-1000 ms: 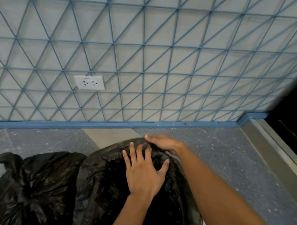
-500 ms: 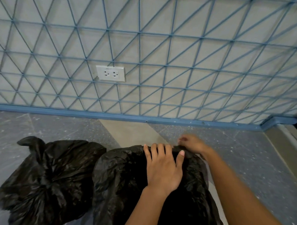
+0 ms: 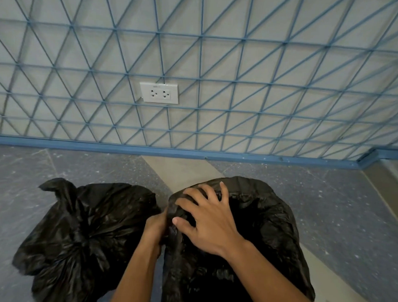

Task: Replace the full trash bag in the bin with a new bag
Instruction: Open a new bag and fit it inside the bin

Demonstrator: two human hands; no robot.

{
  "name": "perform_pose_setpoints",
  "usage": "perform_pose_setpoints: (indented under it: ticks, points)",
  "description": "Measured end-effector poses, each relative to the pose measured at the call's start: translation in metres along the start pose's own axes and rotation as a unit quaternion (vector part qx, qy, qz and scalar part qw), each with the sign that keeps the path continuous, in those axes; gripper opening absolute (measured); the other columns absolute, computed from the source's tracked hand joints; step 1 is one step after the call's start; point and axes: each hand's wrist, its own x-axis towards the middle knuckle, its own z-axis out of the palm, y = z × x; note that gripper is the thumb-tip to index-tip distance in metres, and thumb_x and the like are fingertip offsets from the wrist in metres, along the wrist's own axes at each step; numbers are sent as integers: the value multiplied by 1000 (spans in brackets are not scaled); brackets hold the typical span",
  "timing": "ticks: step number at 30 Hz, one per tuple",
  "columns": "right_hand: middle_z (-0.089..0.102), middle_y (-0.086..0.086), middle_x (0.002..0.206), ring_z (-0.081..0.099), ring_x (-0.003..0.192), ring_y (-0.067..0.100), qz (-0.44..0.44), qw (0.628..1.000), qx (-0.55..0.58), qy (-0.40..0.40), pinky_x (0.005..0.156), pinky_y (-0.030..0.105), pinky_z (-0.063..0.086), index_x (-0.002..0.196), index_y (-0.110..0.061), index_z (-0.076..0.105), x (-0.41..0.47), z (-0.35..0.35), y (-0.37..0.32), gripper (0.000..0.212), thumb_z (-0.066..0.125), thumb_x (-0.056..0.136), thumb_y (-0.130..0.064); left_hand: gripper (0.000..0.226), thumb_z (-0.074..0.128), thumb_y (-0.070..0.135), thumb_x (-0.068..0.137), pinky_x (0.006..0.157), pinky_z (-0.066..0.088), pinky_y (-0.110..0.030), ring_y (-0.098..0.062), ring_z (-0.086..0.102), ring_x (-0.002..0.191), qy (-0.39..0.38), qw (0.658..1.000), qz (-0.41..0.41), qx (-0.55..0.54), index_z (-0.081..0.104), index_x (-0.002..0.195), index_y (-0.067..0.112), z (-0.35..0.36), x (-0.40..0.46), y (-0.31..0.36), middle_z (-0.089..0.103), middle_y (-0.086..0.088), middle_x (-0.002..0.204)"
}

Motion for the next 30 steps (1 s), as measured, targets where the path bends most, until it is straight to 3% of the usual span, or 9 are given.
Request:
perform_pose_setpoints:
  ticks: [3, 5, 7, 10, 14, 17, 20, 26, 30]
  points:
    - [52, -11, 130, 41, 127, 25, 5, 1000, -2, 1, 109, 62, 7, 117, -37, 54, 1, 2, -1, 46, 31, 87, -63, 64, 37, 66, 86, 101, 44, -45, -29, 64, 108, -151, 984, 12, -88, 67, 111, 15, -7, 6, -16, 70, -13, 111]
    - [52, -12, 131, 40, 128, 25, 5, 1000, -8, 5, 110, 60, 6, 119, -37, 53, 1, 3, -1, 47, 31, 87, -63, 58, 40, 62, 88, 99, 44, -43, -24, 63, 111, -216, 966, 31, -135, 67, 114, 18, -12, 6, -19, 69, -10, 115]
    - [50, -12, 132, 38, 130, 24, 1, 1000, -10, 12, 110, 59, 4, 120, -37, 52, 1, 3, -1, 48, 29, 87, -64, 38, 52, 41, 92, 87, 50, -37, -22, 69, 97, -167, 975, 31, -142, 71, 104, 11, -8, 11, -15, 73, -11, 104]
    - [49, -12, 135, 35, 132, 24, -1, 1000, 2, 6, 109, 56, 1, 121, -37, 52, 2, 4, 0, 51, 27, 87, -65, 24, 51, 17, 94, 80, 48, -31, -26, 68, 96, 13, 996, 45, 73, 67, 102, 0, 3, 10, -15, 72, -17, 103]
    - [48, -14, 134, 35, 130, 22, -2, 1000, 0, 11, 108, 53, -4, 121, -39, 51, 2, 5, 2, 51, 26, 86, -66, 37, 47, 25, 96, 81, 51, -39, -39, 63, 97, 75, 989, 113, 53, 64, 103, -7, 7, 8, -18, 67, -26, 105]
    - [47, -15, 134, 35, 130, 21, -4, 1000, -7, 10, 107, 54, -3, 125, -41, 47, 3, 8, 4, 52, 23, 87, -68, 56, 41, 56, 91, 64, 52, -32, -23, 68, 73, -43, 998, 33, 33, 74, 82, 12, -4, 14, -4, 73, -9, 80]
    - [48, -14, 134, 37, 129, 21, -6, 1000, -14, 16, 107, 53, -5, 125, -40, 46, 4, 9, 4, 51, 23, 89, -67, 37, 47, 32, 95, 60, 56, -25, -14, 71, 69, -183, 982, 30, 36, 74, 75, 20, -5, 11, -14, 76, 2, 75]
    - [42, -13, 142, 29, 136, 23, 2, 1000, 2, -11, 110, 54, -15, 132, -38, 42, 2, 8, 3, 54, 20, 91, -65, 32, 61, 24, 89, 71, 44, -34, -22, 57, 74, 77, 988, 105, 82, 64, 63, 7, -12, 5, -35, 65, -16, 74]
    - [34, -14, 149, 20, 141, 15, -3, 995, 102, 18, 115, 41, -7, 138, -35, 39, -1, -12, 6, 51, 29, 94, -58, 6, 59, 19, 89, 82, 43, -29, -16, 62, 88, 155, 926, 343, 17, 63, 87, 22, -14, -36, 26, 65, 5, 85]
